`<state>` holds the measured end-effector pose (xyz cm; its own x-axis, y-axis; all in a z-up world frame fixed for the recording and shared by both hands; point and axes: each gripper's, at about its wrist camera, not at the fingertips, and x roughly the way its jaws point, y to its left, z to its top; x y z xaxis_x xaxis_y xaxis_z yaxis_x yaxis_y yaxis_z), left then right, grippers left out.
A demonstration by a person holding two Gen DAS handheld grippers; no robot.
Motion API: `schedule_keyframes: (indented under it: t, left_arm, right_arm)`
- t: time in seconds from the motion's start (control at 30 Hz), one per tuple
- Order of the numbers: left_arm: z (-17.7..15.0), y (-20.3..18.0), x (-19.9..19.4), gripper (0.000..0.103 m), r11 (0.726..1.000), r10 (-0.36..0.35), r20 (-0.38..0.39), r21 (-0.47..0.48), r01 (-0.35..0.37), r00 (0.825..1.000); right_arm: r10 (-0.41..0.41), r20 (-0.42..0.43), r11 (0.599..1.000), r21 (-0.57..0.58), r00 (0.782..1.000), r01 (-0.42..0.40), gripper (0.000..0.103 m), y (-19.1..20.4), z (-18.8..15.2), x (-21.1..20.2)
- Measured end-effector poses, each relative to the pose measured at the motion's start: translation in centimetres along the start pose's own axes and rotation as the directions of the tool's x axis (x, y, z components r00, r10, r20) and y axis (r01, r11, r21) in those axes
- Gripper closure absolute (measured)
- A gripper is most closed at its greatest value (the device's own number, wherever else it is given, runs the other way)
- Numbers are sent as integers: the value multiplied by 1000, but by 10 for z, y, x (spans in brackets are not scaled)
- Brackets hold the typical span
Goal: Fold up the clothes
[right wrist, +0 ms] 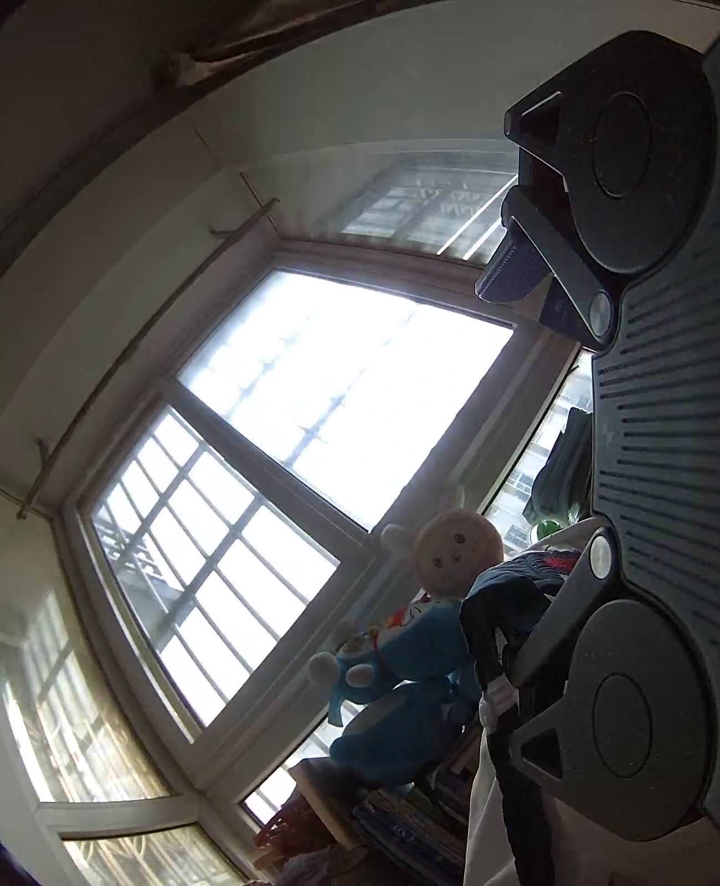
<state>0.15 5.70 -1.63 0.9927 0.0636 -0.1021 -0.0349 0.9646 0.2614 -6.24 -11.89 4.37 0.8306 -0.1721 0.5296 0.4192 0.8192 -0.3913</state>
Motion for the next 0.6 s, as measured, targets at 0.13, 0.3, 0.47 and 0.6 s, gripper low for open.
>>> schedule_keyframes:
  t: [0.13,0.3,0.47,0.6]
  left_arm:
    - [7,9,-15,0,997,54,21,-53,-53,998]
    - [18,24,-33,0,990,132,34,-59,-130,991]
    - [28,31,-45,0,984,176,44,-24,-175,983]
    - [22,32,-47,0,983,180,13,27,-181,983]
  right_arm:
    - [82,-195,996,1,977,-84,0,-29,-23,-29]
    - [197,-493,980,89,848,-175,0,-13,-73,-25]
    - [360,-652,929,320,667,-189,0,17,-105,17]
    - [284,-591,939,332,755,-93,0,-24,-87,29]
